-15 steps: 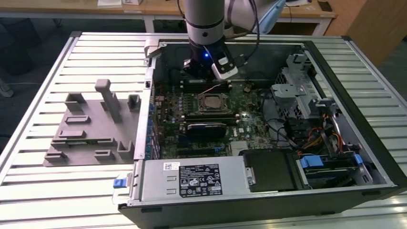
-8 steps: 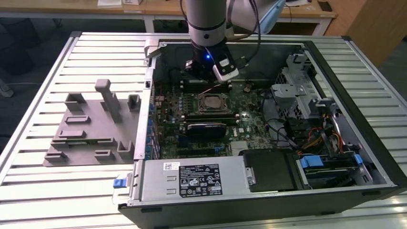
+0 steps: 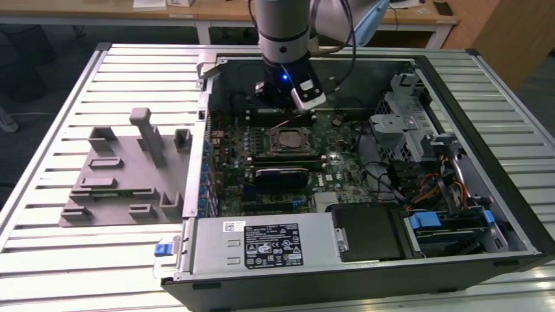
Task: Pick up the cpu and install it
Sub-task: 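Install the first cpu locking lever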
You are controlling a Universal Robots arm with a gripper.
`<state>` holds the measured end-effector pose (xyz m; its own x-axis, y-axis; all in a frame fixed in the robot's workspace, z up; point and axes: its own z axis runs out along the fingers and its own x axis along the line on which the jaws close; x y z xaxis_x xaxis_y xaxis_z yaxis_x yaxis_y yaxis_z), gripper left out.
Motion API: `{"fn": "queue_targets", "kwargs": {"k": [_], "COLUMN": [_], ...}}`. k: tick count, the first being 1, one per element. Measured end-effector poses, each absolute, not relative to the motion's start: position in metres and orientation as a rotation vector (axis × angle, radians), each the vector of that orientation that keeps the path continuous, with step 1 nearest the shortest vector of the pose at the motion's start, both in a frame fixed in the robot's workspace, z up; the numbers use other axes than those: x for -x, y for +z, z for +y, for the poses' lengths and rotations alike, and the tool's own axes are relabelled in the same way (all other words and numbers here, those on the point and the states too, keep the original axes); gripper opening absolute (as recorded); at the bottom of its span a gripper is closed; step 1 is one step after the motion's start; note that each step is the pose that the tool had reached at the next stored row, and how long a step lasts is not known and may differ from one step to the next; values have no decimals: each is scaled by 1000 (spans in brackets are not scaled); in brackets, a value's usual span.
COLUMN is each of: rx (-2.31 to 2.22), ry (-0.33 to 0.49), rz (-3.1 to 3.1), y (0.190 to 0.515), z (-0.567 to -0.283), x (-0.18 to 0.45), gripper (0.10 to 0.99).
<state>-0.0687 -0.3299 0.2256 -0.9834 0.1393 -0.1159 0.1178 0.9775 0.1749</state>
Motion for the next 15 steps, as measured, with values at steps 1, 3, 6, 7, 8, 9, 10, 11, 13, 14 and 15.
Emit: {"fn": "queue_targets", "kwargs": {"k": [1, 3, 6, 7, 8, 9, 10, 11, 13, 14, 15], "rx": [-201, -212, -221, -221, -220, -218, -217, -215, -213, -212, -212], "ry": [253, 252, 252, 252, 252, 253, 254, 256, 257, 257, 257], "rz": [2996, 2993, 2987, 2984, 2979, 2971, 2963, 2953, 2941, 2941, 2941], "y": [224, 222, 219, 218, 218, 218, 217, 217, 216, 216, 216], "z": [-330, -330, -330, -330, -330, -330, -330, -330, -330, -330, -330], "x": [69, 68, 69, 69, 69, 69, 70, 70, 71, 71, 71], "gripper": [106, 106, 106, 106, 106, 106, 106, 106, 106, 106, 106]}}
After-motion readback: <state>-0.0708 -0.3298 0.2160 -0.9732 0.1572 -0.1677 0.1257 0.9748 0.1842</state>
